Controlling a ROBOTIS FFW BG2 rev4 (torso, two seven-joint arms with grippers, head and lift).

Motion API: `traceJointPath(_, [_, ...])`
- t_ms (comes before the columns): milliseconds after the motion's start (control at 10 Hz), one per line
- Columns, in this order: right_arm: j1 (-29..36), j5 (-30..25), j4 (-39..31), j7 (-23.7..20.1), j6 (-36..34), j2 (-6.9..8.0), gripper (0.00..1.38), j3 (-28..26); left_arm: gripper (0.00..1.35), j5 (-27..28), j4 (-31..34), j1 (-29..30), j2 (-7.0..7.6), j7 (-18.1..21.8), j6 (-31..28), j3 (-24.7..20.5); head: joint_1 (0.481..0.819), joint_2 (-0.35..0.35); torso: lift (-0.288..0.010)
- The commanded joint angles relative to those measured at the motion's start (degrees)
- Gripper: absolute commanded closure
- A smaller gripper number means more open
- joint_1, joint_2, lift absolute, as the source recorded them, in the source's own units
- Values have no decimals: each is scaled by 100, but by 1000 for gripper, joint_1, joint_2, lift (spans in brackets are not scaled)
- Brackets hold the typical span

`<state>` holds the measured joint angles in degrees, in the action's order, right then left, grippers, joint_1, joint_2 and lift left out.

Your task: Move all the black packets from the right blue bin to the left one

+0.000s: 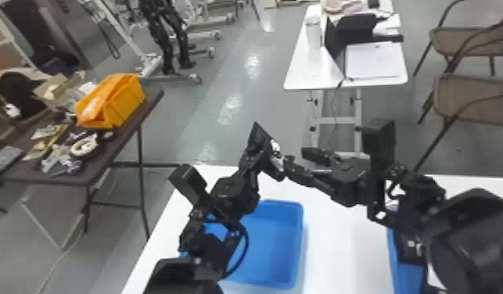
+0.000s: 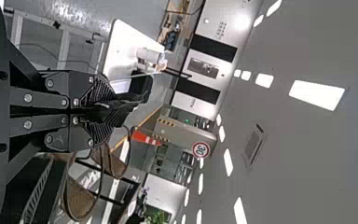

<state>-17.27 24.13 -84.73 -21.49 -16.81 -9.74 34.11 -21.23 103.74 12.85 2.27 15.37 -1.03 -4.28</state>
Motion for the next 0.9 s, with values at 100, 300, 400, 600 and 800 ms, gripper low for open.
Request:
traceJointPath(100, [857, -584, -597, 39, -332, 25, 119, -1003, 1222, 927, -3, 305, -113, 2, 59, -573, 695, 319, 0])
traceJointPath(300, [1534, -804, -896, 66, -490, 174, 121, -1759, 1222, 1464, -143, 710, -242, 2, -2, -934, 695, 312, 0])
traceJointPath(400, [1780, -971, -1072, 66, -578, 254, 121, -2058, 1222, 1877, -337, 762, -242, 2, 15, -1022, 695, 310, 0])
traceJointPath(600, [2044, -1112, -1265, 66, -727, 280, 122, -2321, 1047, 2272, -750, 754, -242, 45, -37, -1004, 695, 301, 0])
traceJointPath(800, [2290, -1367, -1494, 153, -736, 280, 122, -2436, 150, 2545, -776, 771, -242, 63, 86, -1057, 695, 283, 0])
